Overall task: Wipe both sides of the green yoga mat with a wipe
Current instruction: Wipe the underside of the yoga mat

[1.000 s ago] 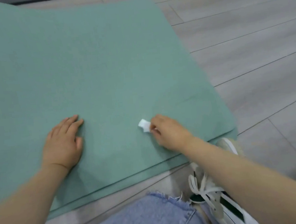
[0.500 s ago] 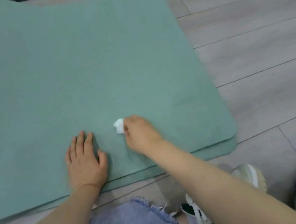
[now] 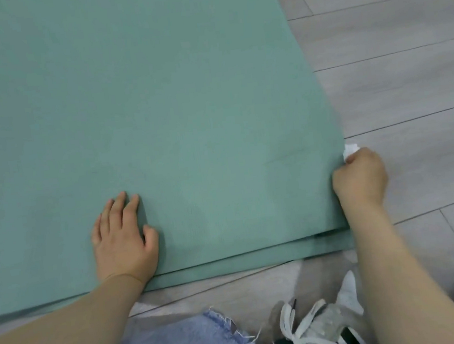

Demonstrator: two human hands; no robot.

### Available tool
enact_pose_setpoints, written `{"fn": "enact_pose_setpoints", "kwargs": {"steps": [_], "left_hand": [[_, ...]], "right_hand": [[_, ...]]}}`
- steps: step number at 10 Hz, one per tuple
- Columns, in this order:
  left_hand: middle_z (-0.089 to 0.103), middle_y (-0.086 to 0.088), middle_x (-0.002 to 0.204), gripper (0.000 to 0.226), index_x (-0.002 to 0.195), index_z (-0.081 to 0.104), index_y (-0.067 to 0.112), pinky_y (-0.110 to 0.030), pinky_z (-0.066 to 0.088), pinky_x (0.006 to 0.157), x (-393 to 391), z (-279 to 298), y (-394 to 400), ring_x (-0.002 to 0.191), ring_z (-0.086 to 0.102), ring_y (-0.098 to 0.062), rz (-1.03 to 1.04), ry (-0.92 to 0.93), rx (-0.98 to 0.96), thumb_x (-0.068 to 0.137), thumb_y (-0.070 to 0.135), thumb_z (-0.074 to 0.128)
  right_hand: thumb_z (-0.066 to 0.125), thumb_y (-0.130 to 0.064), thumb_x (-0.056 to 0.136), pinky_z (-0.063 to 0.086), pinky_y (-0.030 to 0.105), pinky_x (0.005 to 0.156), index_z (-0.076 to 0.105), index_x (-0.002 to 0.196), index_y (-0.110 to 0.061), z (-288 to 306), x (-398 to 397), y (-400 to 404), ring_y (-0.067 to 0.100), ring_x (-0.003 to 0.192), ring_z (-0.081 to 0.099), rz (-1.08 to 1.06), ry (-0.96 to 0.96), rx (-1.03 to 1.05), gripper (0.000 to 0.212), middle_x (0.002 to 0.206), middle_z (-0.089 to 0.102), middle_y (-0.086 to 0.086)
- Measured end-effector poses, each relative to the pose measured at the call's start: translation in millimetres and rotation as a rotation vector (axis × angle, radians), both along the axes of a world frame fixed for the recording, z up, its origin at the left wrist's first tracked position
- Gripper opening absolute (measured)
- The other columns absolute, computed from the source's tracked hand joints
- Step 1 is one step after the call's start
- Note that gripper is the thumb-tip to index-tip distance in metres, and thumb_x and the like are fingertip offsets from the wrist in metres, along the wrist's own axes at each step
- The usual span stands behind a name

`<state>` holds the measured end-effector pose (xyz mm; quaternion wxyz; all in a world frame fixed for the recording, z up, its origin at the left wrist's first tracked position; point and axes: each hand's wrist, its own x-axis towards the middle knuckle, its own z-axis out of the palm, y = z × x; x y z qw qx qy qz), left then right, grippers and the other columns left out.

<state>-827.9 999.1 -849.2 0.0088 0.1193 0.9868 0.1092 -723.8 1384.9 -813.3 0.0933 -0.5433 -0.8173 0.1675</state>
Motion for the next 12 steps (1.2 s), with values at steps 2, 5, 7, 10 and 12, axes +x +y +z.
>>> {"fn": "enact_pose_setpoints", "kwargs": {"steps": [2,5,7,10,12], "left_hand": [[0.043,-0.013,0.151,0.070,0.140,0.050,0.011,-0.045,0.020,0.117,0,0,-2,0.142,0.033,-0.033,0.003,0.009,0.014,0.079,0.038,0.031],[0.043,-0.013,0.151,0.069,0.140,0.051,0.012,-0.046,0.020,0.117,0,1,-2,0.142,0.033,-0.033,-0.007,0.003,0.013,0.078,0.037,0.031],[0.042,-0.012,0.152,0.070,0.140,0.050,0.012,-0.046,0.019,0.118,0,1,-1,0.142,0.032,-0.032,-0.005,-0.005,0.014,0.079,0.038,0.031],[0.042,-0.012,0.152,0.070,0.140,0.051,0.012,-0.048,0.019,0.118,1,3,-1,0.143,0.032,-0.032,-0.003,-0.015,0.028,0.078,0.038,0.031],[0.042,-0.011,0.152,0.069,0.141,0.050,0.013,-0.048,0.019,0.118,1,2,-2,0.143,0.031,-0.032,-0.004,-0.017,0.029,0.078,0.037,0.032]], "right_hand": [[0.051,-0.006,0.087,0.039,0.030,0.078,0.060,0.099,-0.007,-12,-43,-58,0.031,0.095,0.059,0.316,0.175,-0.076,0.015,0.098,0.065,0.010],[0.060,-0.012,0.089,0.050,0.031,0.078,0.057,0.087,-0.028,-9,-39,-107,0.012,0.076,0.060,0.700,0.308,-0.490,0.017,0.091,0.065,-0.005],[0.052,-0.008,0.088,0.045,0.038,0.083,0.050,0.121,-0.011,-6,-52,-198,0.032,0.098,0.054,1.112,0.147,-0.298,0.033,0.118,0.052,0.012],[0.054,-0.009,0.090,0.036,0.035,0.078,0.059,0.104,-0.002,-14,-24,-28,0.035,0.096,0.054,0.436,0.141,0.025,0.016,0.107,0.056,0.021],[0.056,-0.016,0.090,0.033,0.031,0.068,0.061,0.087,-0.006,-21,-42,-37,0.034,0.085,0.058,0.214,0.217,0.020,0.012,0.090,0.064,0.017]]}}
